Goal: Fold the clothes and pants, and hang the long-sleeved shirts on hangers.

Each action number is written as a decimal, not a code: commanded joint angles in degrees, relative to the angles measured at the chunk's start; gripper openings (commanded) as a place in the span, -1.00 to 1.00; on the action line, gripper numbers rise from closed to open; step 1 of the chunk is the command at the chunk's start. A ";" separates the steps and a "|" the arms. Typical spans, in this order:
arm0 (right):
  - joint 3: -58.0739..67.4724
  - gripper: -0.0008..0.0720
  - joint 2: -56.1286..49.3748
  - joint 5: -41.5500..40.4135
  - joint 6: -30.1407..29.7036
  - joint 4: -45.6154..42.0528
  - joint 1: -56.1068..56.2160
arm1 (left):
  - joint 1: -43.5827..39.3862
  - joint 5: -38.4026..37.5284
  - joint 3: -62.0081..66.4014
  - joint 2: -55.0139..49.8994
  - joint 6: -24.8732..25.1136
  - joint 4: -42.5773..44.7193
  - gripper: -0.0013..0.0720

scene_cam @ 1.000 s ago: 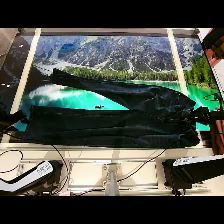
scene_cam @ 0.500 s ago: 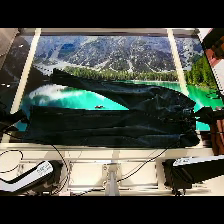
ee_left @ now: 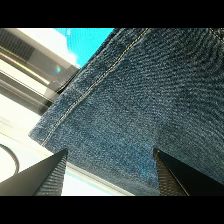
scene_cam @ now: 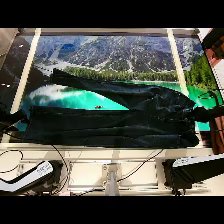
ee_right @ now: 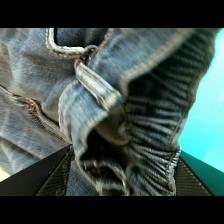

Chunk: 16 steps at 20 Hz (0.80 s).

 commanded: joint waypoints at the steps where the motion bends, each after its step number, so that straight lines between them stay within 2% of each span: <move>1: -0.61 0.88 -0.02 -2.99 -0.76 -1.33 3.26 | -0.02 0.04 0.02 -0.02 0.00 0.00 0.69; 3: -0.61 0.87 -0.02 -4.31 -0.72 -1.42 3.85 | -0.02 0.04 0.02 -0.02 0.02 0.00 0.69; 4: -0.61 0.64 -0.02 -4.46 -0.61 -1.29 3.87 | -0.02 0.07 0.02 -0.02 0.02 0.02 0.69; 5: -0.61 0.18 -0.02 -4.57 -0.42 -1.07 3.87 | -0.02 0.11 0.02 -0.02 0.02 0.02 0.69; 6: -0.61 -0.13 0.00 -4.48 0.07 -1.07 3.87 | -0.02 0.28 0.02 -0.02 0.00 0.00 0.69; 7: -0.61 -0.26 0.00 -4.52 0.98 -1.05 3.87 | -0.02 0.46 0.02 -0.02 0.00 -0.24 0.69; 9: -0.61 -0.73 0.00 -4.13 1.55 -1.01 3.87 | -0.02 0.52 0.02 -0.02 0.02 -1.33 0.69; 10: -0.61 -0.85 0.00 -4.13 1.51 -0.68 3.87 | -0.02 0.90 0.02 -0.02 0.02 -2.45 0.69; 12: -0.61 -0.85 -0.02 -4.24 0.87 0.83 3.87 | -0.24 4.46 0.00 -0.02 0.92 -7.15 0.69; 16: -0.61 -0.85 0.00 -4.83 0.79 1.51 3.87 | -0.74 19.98 0.00 -0.07 11.10 -29.40 0.69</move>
